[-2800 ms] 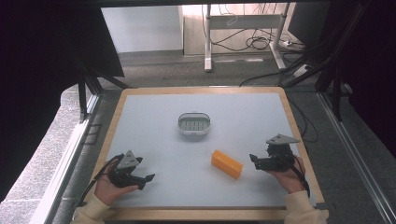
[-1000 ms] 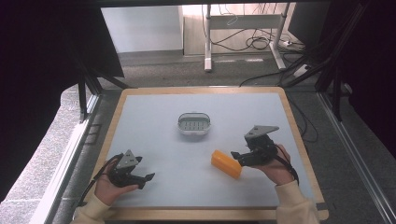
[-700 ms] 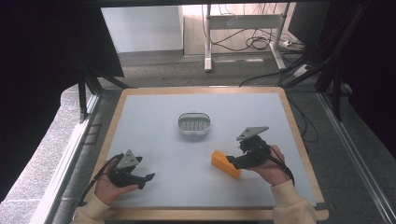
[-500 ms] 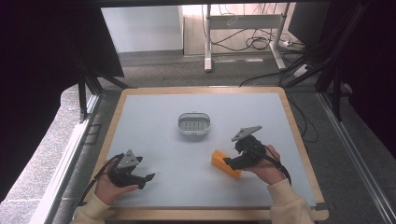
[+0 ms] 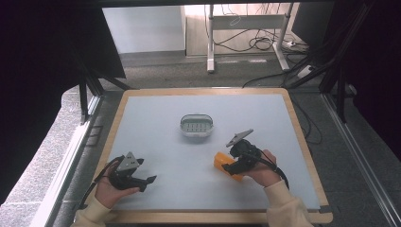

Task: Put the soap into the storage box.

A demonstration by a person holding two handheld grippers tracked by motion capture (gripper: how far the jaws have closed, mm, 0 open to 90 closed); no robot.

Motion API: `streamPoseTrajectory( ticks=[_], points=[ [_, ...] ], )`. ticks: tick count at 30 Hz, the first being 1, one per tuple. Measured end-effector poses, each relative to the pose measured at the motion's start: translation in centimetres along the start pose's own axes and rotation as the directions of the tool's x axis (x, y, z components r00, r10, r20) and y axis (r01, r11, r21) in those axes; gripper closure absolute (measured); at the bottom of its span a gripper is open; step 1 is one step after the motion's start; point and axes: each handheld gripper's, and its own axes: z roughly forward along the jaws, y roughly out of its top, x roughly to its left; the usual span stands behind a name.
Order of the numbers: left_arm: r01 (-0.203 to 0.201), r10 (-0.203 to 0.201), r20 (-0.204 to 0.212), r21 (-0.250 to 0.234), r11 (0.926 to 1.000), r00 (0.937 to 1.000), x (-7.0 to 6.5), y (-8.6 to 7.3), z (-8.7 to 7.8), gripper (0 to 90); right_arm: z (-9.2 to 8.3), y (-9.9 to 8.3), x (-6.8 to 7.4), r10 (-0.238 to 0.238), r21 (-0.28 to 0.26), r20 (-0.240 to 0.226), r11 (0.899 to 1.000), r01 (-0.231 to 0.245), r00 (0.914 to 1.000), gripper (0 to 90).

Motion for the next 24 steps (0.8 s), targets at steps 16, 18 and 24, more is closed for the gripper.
streamPoseTrajectory(
  ticks=[16,18,24],
  points=[
    [-0.003,0.003,0.002,0.004,1.0000,1.0000,0.0,0.0,0.1,18.9,2.6,0.2,0.5,-0.038,0.156,0.008,0.987,0.037,0.9992,51.4],
    [-0.002,0.002,0.001,0.006,1.0000,1.0000,0.0,-0.1,0.1,19.0,3.0,0.1,0.4,-0.038,0.170,0.003,0.985,0.037,0.9993,55.1],
    [-0.004,0.004,0.002,0.009,1.0000,1.0000,0.0,-0.1,0.1,18.9,3.4,0.0,0.1,-0.037,0.179,-0.008,0.983,0.038,0.9993,60.9]
  ],
)
